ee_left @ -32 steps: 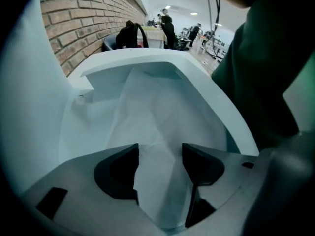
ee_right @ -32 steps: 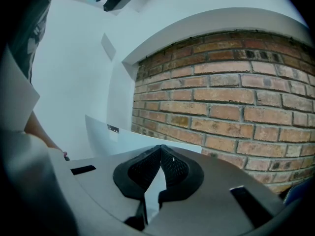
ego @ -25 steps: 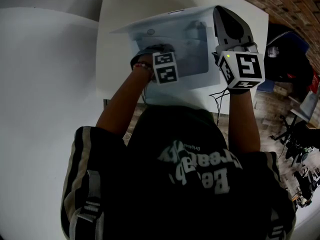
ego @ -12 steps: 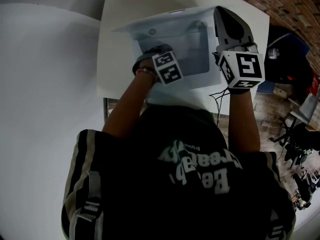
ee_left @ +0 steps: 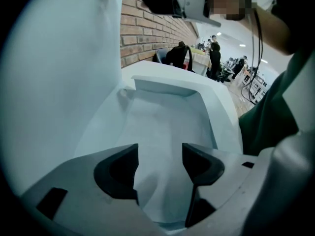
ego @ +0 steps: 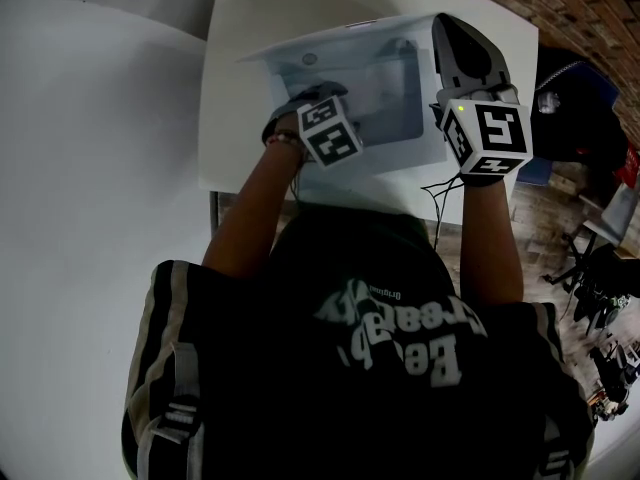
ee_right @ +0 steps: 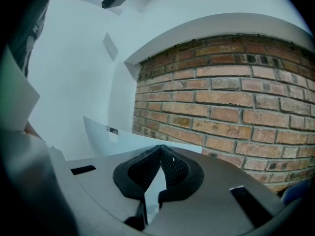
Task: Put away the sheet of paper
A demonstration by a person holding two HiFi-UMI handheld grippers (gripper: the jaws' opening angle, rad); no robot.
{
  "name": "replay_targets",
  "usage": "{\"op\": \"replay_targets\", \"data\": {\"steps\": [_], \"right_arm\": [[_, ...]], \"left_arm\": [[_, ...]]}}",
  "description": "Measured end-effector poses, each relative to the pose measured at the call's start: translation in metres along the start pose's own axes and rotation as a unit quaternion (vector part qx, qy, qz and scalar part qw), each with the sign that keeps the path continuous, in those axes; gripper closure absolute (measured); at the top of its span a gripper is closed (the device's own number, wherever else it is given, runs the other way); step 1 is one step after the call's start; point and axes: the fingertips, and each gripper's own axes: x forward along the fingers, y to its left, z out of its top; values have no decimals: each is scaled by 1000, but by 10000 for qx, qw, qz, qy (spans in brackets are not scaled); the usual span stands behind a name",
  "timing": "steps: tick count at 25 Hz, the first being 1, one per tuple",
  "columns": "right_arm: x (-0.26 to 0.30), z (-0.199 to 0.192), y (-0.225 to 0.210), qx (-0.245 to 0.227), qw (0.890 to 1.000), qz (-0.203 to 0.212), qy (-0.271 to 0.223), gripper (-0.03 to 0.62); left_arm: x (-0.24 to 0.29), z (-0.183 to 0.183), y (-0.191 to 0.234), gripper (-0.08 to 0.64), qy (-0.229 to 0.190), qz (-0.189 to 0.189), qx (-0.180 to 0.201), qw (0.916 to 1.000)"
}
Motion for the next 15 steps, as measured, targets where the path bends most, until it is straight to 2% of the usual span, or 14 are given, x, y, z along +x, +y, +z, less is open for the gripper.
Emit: {"op": "replay_targets", "data": {"steps": [6,13,15], "right_arm": [[-14,-4,2,-2,9998,-214,55,597],[-33,-11,5,59,9985,-534,114,597],[-38,-15,3,81,9978,-633,172,597]], "left_arm": [[-22,9,-1,288,-415,140,-65,9990],[-48,24,6,342,-982,395,-11,9944],[-57,32,7,378,-1202,455,-2,9917]]}}
